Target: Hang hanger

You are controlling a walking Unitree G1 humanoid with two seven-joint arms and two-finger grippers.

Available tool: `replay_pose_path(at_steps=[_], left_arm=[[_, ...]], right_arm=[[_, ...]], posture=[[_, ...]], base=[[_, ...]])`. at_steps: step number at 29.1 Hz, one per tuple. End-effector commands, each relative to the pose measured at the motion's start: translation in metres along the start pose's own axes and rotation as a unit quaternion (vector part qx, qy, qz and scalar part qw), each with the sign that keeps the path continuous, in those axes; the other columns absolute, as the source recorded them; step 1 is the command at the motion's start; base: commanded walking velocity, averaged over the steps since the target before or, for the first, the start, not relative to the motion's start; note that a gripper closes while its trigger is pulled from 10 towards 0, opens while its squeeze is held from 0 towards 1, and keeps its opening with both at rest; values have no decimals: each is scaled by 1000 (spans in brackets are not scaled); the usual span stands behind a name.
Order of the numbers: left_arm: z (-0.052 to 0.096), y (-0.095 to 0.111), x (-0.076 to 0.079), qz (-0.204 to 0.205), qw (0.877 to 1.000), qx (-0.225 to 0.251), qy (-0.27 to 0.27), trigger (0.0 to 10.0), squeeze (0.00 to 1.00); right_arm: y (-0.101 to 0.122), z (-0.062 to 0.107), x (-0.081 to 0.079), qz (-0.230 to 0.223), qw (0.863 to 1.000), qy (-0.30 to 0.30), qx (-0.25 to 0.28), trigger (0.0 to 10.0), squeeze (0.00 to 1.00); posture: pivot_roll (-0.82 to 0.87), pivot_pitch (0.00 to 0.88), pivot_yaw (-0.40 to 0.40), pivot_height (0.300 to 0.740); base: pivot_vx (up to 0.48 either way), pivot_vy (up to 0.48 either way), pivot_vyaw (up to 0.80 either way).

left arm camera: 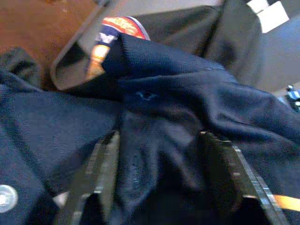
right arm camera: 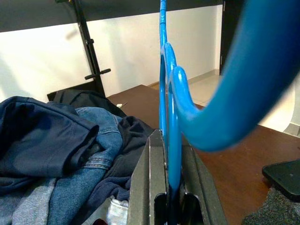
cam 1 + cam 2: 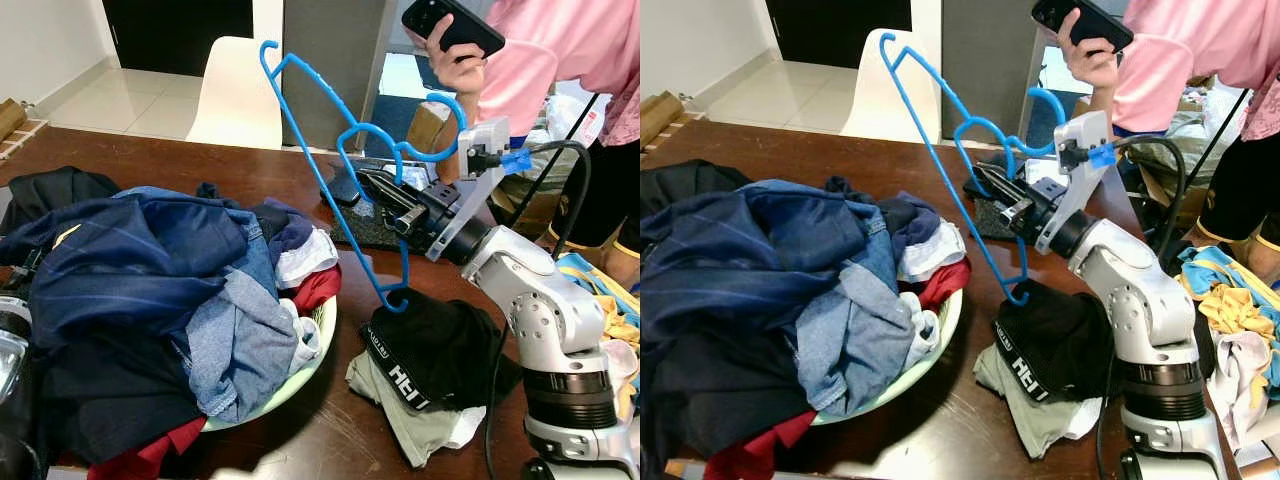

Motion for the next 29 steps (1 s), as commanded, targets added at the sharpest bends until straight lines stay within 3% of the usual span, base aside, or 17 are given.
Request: replay_pose_path(at_steps=[1,11,13,14,15,16,18,20,21,23,25,26,27,28,29], left_arm=[[1,-4,12,12,999,-10,-28,0,0],[1,2,24,19,998,1,-51,0,0],[4,19,50,20,994,39,-104,0,0],[4,19,50,20,994,39,-104,0,0],[9,33,73,3,985,65,-157,0,0],[9,33,73,3,985,65,-157,0,0],[26,54,127,-22,954,104,-282,0,0],[26,54,127,-22,954,104,-282,0,0],[36,57,150,-24,933,107,-342,0,0],[36,57,150,-24,933,107,-342,0,0],[47,38,185,-67,892,67,-441,0,0],[47,38,185,-67,892,67,-441,0,0],[49,26,193,-86,880,45,-465,0,0],[49,26,193,-86,880,45,-465,0,0],[50,3,197,-132,865,3,-483,0,0]], right_arm=[[4,1,0,6,1000,1,5,10000,0],[6,0,-1,8,1000,3,6,10000,0],[6,0,-1,10,1000,3,7,10000,0],[6,0,-1,10,1000,3,7,10000,0],[6,0,0,10,1000,3,7,10000,0],[6,0,0,10,1000,3,7,10000,0],[6,-1,0,10,1000,2,9,10000,0],[6,-1,0,10,1000,2,9,10000,0],[7,-2,0,10,1000,3,11,10000,0],[7,-2,0,10,1000,3,11,10000,0],[8,-3,0,10,1000,2,17,10000,0],[8,-3,0,10,1000,2,17,10000,0],[9,-3,0,11,1000,1,18,10000,0],[9,-3,0,11,1000,1,18,10000,0],[10,-3,1,12,1000,0,21,10000,0]], posture=[[136,106,-50,740],[138,100,-47,740],[137,95,-47,740],[137,95,-47,740],[138,91,-47,740],[138,91,-47,740],[140,88,-48,740],[140,88,-48,740],[141,84,-47,740],[141,84,-47,740],[140,77,-37,740],[140,77,-37,740],[140,77,-37,740],[140,77,-37,740],[135,74,-29,740]], base=[[0,0,0],[0,0,0],[0,0,0],[0,0,0],[0,0,0],[0,0,0],[0,0,0],[0,0,0],[0,0,0],[0,0,0],[0,0,0],[0,0,0],[0,0,0],[0,0,0],[0,0,0]])
Point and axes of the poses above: a point about 5 cm out from each wrist's last joint towards the gripper, its own z axis pointing back from the gripper into the wrist, its own y axis along the axis of the wrist's last joint, x = y × z, the point moved 2 cm from there along -z, pointing out of the wrist towards the gripper, and after that the axes turned 11 degrees about -z, right-handed, at the moved point
